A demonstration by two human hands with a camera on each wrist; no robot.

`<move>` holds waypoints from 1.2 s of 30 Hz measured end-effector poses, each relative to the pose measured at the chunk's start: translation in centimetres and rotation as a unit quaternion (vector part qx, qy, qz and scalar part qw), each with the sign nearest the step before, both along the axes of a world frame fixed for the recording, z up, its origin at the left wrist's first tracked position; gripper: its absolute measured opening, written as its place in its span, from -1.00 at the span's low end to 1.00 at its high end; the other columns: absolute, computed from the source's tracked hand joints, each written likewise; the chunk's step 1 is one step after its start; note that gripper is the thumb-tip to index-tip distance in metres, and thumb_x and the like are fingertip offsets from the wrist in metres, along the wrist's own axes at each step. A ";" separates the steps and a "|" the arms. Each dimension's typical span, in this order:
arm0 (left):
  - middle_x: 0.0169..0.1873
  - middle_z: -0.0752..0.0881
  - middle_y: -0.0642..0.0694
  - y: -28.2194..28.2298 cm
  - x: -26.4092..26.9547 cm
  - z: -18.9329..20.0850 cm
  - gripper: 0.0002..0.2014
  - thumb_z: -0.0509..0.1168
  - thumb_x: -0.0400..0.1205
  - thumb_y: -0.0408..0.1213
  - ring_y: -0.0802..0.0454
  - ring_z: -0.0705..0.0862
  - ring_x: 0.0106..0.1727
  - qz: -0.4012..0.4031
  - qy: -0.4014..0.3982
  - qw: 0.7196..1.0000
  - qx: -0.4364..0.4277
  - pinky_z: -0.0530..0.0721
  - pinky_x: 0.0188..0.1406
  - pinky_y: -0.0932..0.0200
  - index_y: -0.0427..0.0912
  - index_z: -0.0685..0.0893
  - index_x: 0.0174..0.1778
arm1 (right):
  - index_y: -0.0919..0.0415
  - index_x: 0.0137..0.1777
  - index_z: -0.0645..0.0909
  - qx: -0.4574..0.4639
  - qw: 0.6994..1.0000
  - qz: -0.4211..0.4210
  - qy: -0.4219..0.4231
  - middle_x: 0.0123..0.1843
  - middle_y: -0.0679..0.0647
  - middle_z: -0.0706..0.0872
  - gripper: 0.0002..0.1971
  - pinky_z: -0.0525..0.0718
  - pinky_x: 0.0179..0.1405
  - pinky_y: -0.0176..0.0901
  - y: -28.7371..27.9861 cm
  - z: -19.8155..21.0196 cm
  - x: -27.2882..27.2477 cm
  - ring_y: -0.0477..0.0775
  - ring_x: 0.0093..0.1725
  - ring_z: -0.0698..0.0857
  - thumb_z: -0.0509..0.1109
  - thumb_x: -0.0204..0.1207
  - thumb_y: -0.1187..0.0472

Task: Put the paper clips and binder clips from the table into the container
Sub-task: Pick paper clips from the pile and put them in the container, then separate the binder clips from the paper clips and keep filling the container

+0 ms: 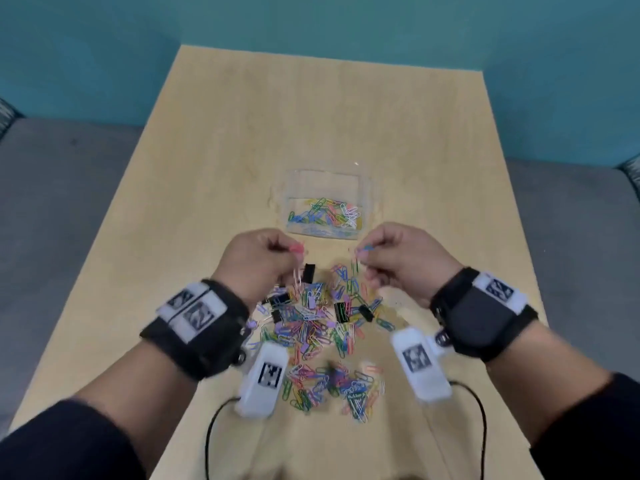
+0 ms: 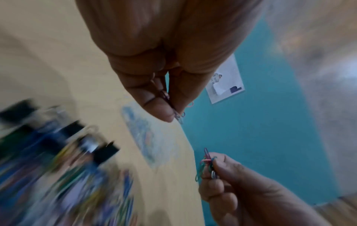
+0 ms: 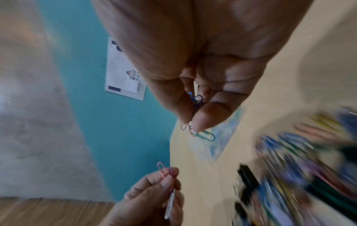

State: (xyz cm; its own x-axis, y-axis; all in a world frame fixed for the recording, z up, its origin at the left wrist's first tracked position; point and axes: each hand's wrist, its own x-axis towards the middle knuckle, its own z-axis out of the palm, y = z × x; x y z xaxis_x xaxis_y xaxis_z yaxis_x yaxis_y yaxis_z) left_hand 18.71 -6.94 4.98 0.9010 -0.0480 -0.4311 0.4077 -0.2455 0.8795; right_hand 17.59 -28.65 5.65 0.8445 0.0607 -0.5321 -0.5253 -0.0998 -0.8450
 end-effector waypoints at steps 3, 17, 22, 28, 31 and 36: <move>-0.40 0.72 -0.19 -1.5 5.6 0.1 -0.86 0.42 0.48 -0.53 0.06 0.66 -0.52 0.000 -0.052 0.997 0.064 0.79 -0.27 0.04 -0.23 0.72 -0.33 | 0.27 -0.23 0.54 -0.070 0.997 -0.015 -0.032 -0.46 0.18 0.59 -0.82 0.68 -0.58 -0.17 0.5 0.1 5.2 0.06 -0.54 0.57 0.40 0.46 0.54; 0.08 0.66 0.02 3.9 -2.7 -0.5 -0.69 0.29 0.57 -0.09 0.07 0.67 0.00 -0.134 -0.134 0.943 0.272 0.59 0.06 0.14 -0.06 0.68 0.20 | 0.17 0.44 0.49 -0.449 0.862 0.185 -0.145 0.26 0.19 0.60 -0.56 0.53 0.21 -0.04 -2.7 -1.9 -2.7 0.20 0.21 0.62 0.29 0.60 0.06; 0.27 0.60 -0.10 6.5 -15.3 -4.1 -0.58 0.36 0.47 -0.17 -0.07 0.65 0.20 -0.258 -0.121 0.899 0.333 0.53 0.22 0.20 -0.06 0.62 0.27 | 0.32 0.56 0.25 -0.455 0.841 0.281 -0.080 0.57 0.25 0.33 -0.42 0.10 0.53 -0.19 -5.2 -7.1 -12.1 0.25 0.57 0.26 0.21 0.62 0.05; 0.45 0.45 -0.35 4.1 -19.5 -6.5 -0.31 0.05 0.49 0.15 -0.34 0.40 0.48 -0.388 -0.137 0.796 0.443 0.23 0.47 -0.04 -0.30 0.55 0.37 | 0.42 0.61 0.12 -0.522 0.758 0.372 -0.124 0.66 0.37 0.07 -0.18 -0.07 0.58 0.03 -2.8 -8.6 -15.4 0.36 0.65 0.05 -0.18 0.55 -0.22; 0.50 0.42 -0.25 3.4 -19.9 -5.8 -0.30 0.05 0.50 0.17 -0.22 0.39 0.52 -0.394 -0.115 0.807 0.425 0.27 0.51 -0.02 -0.22 0.47 0.46 | 0.34 0.64 0.08 -0.479 0.772 0.394 -0.138 0.69 0.30 0.04 -0.26 -0.10 0.59 -0.05 -1.3 -8.1 -17.3 0.28 0.67 -0.01 -0.02 0.60 -0.15; 0.50 0.38 -0.37 4.6 -16.5 -6.4 -0.30 0.03 0.56 0.11 -0.29 0.31 0.54 -0.329 -0.132 0.829 0.432 0.17 0.57 0.02 -0.33 0.40 0.49 | 0.36 0.64 0.08 -0.499 0.800 0.291 -0.162 0.67 0.30 0.12 -0.37 -0.13 0.56 -0.19 -2.6 -7.2 -13.0 0.23 0.66 0.06 0.15 0.57 0.35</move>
State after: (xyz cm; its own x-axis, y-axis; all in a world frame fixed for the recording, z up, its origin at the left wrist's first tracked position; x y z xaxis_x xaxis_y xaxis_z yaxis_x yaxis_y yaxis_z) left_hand 2.21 -2.33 -1.38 0.8712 -0.3426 -0.3515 -0.2434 -0.9234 0.2969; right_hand 4.56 -31.22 -1.54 0.9315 0.1749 -0.3189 0.0862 -0.9580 -0.2736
